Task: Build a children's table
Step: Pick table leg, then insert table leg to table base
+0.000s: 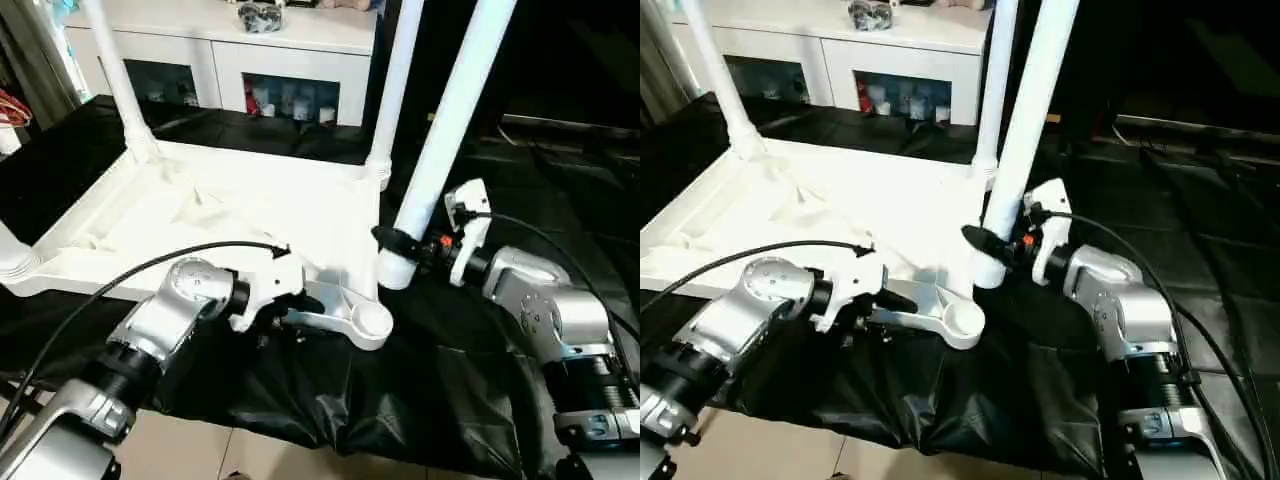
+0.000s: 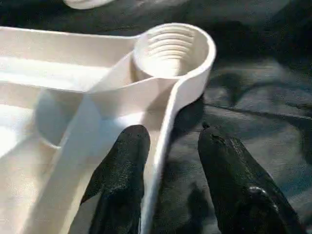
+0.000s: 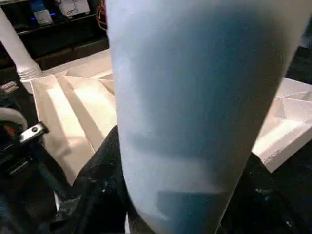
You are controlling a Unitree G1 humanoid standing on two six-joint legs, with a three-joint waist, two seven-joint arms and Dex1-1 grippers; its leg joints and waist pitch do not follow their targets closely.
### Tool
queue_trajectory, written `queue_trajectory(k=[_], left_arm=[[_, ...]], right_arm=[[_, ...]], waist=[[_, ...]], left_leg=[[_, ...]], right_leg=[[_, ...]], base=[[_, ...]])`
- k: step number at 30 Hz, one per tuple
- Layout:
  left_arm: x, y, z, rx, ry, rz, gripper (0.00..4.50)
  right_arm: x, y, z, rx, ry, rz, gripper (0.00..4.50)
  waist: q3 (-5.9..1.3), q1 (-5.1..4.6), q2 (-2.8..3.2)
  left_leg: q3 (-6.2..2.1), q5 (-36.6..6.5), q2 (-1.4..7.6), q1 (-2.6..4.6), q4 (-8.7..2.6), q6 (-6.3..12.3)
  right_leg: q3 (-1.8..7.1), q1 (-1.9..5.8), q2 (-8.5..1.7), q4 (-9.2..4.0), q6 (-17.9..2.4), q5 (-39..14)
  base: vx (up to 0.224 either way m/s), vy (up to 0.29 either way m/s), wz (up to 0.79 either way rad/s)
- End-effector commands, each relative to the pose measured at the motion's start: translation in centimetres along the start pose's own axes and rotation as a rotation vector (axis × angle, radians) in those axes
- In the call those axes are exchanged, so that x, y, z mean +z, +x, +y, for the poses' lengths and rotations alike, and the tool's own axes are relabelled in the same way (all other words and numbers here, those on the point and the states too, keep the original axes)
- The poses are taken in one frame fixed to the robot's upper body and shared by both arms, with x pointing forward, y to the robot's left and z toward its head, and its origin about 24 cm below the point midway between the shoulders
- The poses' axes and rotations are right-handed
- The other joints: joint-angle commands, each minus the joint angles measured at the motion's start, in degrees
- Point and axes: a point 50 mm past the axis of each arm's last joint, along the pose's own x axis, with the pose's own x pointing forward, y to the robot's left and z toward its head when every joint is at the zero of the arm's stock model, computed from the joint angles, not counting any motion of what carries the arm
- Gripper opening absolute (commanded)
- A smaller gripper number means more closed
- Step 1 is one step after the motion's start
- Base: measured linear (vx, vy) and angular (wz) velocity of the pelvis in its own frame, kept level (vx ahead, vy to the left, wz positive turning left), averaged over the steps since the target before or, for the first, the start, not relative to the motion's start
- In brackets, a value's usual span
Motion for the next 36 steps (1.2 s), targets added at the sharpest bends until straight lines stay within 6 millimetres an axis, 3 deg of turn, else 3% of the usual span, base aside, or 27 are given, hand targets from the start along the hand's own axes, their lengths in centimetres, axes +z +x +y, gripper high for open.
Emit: queue_trajectory(k=[1,18,19,23,27,32,33,35,36], left_arm=[[0.1,-0.1,0.5,0.010,0.025,0.012,1.71],[-1.1,-0.5,1.2,-0.025,0.030,0.077,0.45],[-1.1,-0.5,1.2,-0.026,0.028,0.079,0.32],[-1.6,-0.7,1.3,-0.015,0.017,0.129,0.11],[-2.9,-0.9,1.2,0.038,-0.060,0.218,0.01],[-2.4,-0.1,0.9,0.124,-0.170,0.129,0.00],[-2.1,0.3,0.8,0.150,-0.190,0.092,0.00],[-1.8,0.9,0.5,0.177,-0.188,0.053,0.00],[-1.8,1.2,0.3,0.182,-0.177,0.047,0.00]], right_arm=[[0.5,-0.2,0.1,0.006,-0.028,-0.012,1.89],[0.4,-0.2,0.2,0.019,-0.038,-0.001,1.89],[0.4,-0.2,0.2,0.020,-0.038,-0.001,1.89],[0.4,-0.1,0.3,0.026,-0.038,-0.001,1.89],[0.3,0.1,0.6,0.045,-0.030,0.003,1.89],[0.1,0.2,0.9,0.063,-0.017,0.015,1.89],[0.0,0.3,0.9,0.063,-0.017,0.019,1.89],[-0.2,0.5,0.9,0.061,-0.019,0.026,1.89],[-0.3,0.6,0.9,0.056,-0.022,0.030,1.89]], waist=[[-4.45,-0.05,0.54],[-4.50,0.22,0.62],[-4.52,0.13,0.39],[-4.59,-0.23,0.45],[-4.45,-0.86,0.29],[-4.26,-1.33,-0.03],[-4.21,-1.51,-0.35],[-4.30,-1.48,-0.11],[-4.25,-1.51,-0.46]], left_leg=[[-1.23,-12.27,2.15,1.04,-3.90,-1.10],[-1.24,-12.00,2.34,1.10,-3.96,-0.85],[-1.26,-11.72,2.34,0.92,-3.98,-0.84],[-1.26,-10.90,2.29,0.79,-3.89,-0.49],[-1.24,-10.85,2.26,0.67,-3.82,-0.10],[-1.30,-11.35,2.13,0.53,-3.73,0.29],[-1.26,-11.54,2.13,0.57,-3.69,0.51],[-1.25,-11.16,2.24,0.69,-3.62,0.67],[-1.29,-11.18,2.25,0.53,-3.62,1.03]], right_leg=[[3.18,3.08,-4.08,-4.09,-10.15,-15.54],[3.20,3.07,-4.31,-4.08,-10.59,-15.28],[3.19,3.22,-4.35,-3.98,-10.66,-14.96],[3.21,3.29,-4.36,-3.73,-11.27,-13.57],[3.20,3.37,-4.39,-3.77,-11.53,-14.36],[3.07,3.36,-4.40,-4.32,-10.32,-19.09],[3.01,3.25,-4.32,-4.56,-10.08,-19.84],[3.03,3.13,-4.34,-4.41,-10.34,-19.48],[3.00,3.13,-4.34,-4.45,-10.24,-19.68]], base=[[0.000,0.000,0.00],[0.000,0.000,0.00],[0.000,0.000,0.00],[0.000,0.000,0.00],[0.000,0.000,0.00],[0.000,0.000,0.00],[0.000,0.000,0.00],[0.000,0.000,0.00],[0.000,0.000,0.00]])
